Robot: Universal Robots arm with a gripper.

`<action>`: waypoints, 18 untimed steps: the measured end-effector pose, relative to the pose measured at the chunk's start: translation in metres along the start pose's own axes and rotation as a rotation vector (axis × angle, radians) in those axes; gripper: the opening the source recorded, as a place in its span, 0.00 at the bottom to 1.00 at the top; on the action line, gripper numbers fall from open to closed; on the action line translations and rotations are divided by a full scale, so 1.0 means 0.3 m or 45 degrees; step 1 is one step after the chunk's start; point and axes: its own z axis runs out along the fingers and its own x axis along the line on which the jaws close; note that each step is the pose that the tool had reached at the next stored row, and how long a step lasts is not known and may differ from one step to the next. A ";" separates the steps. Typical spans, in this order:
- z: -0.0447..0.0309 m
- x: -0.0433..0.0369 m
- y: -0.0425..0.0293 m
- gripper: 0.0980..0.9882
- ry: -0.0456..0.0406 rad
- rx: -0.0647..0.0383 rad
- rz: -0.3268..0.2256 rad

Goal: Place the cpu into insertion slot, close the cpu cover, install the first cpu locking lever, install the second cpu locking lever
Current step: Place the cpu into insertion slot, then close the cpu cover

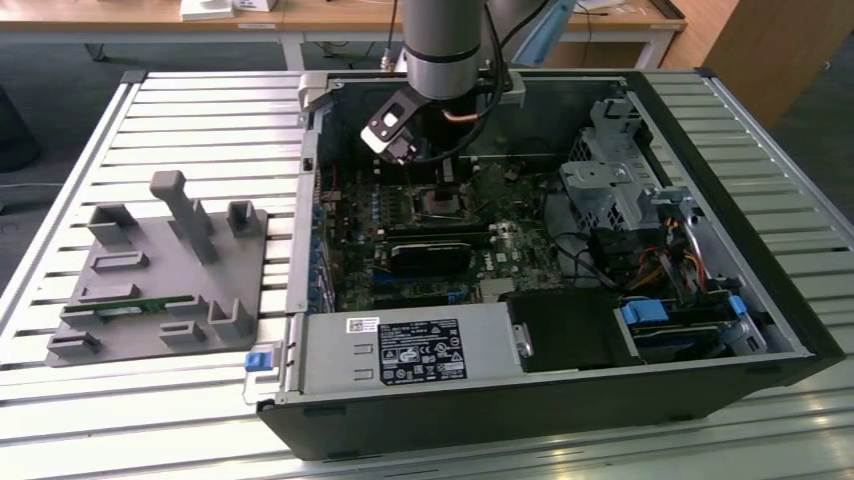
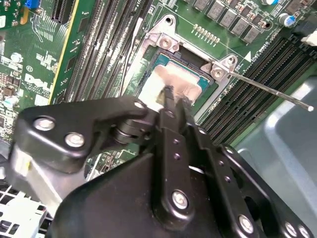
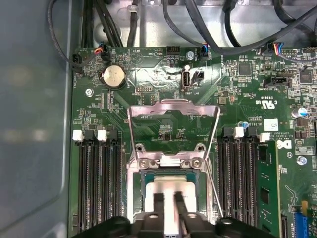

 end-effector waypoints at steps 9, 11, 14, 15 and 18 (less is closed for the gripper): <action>-0.011 0.000 0.006 0.01 -0.001 0.031 0.000; -0.011 0.000 0.006 0.01 0.000 0.032 0.000; -0.012 0.000 0.006 0.01 0.003 0.033 0.001; -0.013 0.000 0.006 0.01 0.005 0.033 0.001; -0.017 0.000 0.006 0.01 0.005 0.034 0.001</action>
